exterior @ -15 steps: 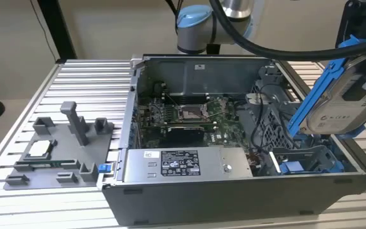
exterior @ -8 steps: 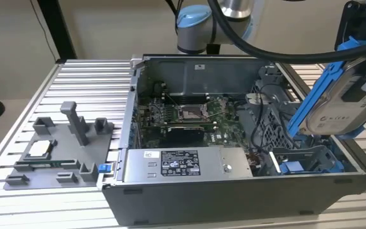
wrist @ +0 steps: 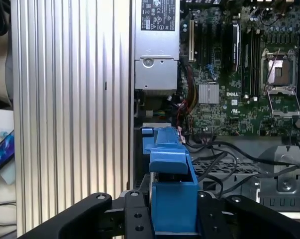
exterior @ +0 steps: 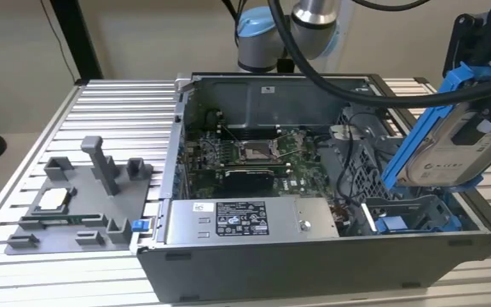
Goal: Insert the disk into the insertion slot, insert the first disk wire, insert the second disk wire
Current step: 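Insert the disk into the insertion slot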
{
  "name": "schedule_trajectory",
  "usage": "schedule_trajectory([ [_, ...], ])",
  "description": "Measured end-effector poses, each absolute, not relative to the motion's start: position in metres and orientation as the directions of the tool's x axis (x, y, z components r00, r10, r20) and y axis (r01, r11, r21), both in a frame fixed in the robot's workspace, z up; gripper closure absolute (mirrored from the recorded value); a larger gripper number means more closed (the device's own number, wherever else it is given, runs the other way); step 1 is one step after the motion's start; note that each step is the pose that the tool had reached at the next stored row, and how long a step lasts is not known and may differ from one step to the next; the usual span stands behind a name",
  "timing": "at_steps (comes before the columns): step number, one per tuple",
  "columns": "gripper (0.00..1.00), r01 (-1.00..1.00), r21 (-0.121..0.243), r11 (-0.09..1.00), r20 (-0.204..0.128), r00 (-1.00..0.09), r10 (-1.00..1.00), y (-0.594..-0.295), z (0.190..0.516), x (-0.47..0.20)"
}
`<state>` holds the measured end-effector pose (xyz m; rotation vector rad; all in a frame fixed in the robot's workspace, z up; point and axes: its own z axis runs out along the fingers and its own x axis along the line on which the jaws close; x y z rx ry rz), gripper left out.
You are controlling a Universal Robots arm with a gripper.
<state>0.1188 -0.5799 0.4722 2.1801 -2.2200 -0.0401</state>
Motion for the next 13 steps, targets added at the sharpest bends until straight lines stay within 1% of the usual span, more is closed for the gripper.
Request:
schedule_trajectory([
  [13, 1.00, -0.999, 0.039, 0.018, 0.003, -0.018, -1.000, -0.580, 0.449, 0.126],
])
